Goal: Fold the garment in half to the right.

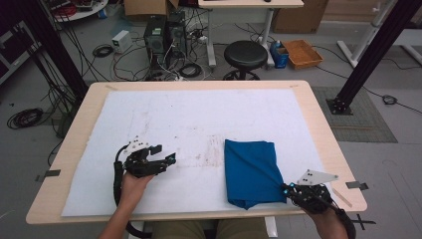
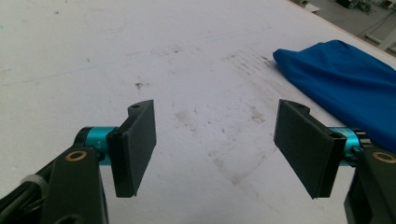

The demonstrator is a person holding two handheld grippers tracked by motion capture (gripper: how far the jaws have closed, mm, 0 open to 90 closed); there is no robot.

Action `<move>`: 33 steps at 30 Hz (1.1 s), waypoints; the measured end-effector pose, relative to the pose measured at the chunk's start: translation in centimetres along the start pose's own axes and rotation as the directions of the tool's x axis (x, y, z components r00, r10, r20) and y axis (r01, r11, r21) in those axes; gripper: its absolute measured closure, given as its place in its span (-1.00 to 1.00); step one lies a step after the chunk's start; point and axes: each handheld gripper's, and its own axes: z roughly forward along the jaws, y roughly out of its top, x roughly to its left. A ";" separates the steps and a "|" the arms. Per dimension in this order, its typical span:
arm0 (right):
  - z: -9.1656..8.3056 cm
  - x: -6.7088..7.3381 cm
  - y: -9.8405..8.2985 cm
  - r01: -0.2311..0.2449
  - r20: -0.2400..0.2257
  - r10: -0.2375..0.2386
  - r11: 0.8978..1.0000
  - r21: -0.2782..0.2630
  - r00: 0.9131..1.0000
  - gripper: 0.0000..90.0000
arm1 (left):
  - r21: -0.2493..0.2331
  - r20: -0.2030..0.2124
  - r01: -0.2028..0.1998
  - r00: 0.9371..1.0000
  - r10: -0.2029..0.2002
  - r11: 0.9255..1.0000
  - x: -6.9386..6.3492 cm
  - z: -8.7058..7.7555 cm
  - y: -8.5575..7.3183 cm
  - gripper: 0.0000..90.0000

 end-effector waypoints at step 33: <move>5.3 -7.9 6.7 -0.142 0.144 0.182 0.958 -0.251 0.973 -0.56 | -0.068 -0.008 0.007 1.000 -0.008 0.998 0.9 -1.0 0.4 -0.40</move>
